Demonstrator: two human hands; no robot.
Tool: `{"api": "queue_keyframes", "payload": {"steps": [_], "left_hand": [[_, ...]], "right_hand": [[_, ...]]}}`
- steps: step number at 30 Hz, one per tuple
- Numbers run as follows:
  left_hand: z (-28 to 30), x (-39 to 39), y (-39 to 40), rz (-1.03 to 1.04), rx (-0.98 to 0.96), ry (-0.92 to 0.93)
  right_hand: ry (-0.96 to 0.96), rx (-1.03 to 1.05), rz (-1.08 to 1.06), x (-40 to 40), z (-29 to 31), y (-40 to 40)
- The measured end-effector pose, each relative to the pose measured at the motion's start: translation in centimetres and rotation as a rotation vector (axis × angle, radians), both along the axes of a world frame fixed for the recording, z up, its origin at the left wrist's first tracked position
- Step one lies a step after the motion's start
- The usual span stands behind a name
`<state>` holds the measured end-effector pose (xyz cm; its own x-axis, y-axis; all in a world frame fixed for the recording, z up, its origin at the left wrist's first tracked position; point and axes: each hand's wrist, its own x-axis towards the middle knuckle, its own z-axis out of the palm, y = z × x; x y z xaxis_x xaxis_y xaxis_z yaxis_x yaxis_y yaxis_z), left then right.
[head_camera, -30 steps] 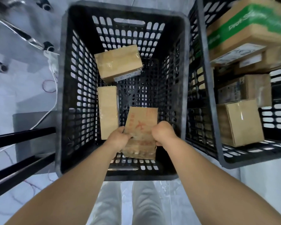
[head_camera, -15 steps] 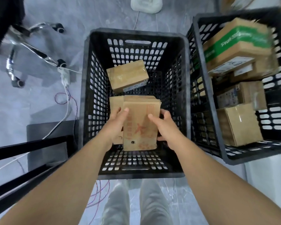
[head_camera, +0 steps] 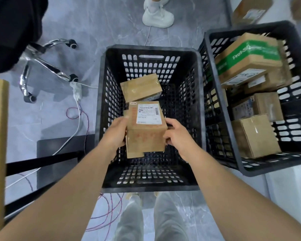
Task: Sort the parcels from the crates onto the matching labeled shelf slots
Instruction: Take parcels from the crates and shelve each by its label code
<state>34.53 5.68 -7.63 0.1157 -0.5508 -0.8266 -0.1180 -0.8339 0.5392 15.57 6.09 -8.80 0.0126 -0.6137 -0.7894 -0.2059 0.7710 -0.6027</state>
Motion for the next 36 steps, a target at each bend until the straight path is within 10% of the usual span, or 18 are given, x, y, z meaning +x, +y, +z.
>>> {"api": "queue_keyframes", "payload": {"steps": [36], "left_hand": [[3.7, 0.5, 1.4, -0.389, -0.198, 0.239]], "right_hand": [[-0.107, -0.114, 0.192, -3.1, 3.9, 0.2]]}}
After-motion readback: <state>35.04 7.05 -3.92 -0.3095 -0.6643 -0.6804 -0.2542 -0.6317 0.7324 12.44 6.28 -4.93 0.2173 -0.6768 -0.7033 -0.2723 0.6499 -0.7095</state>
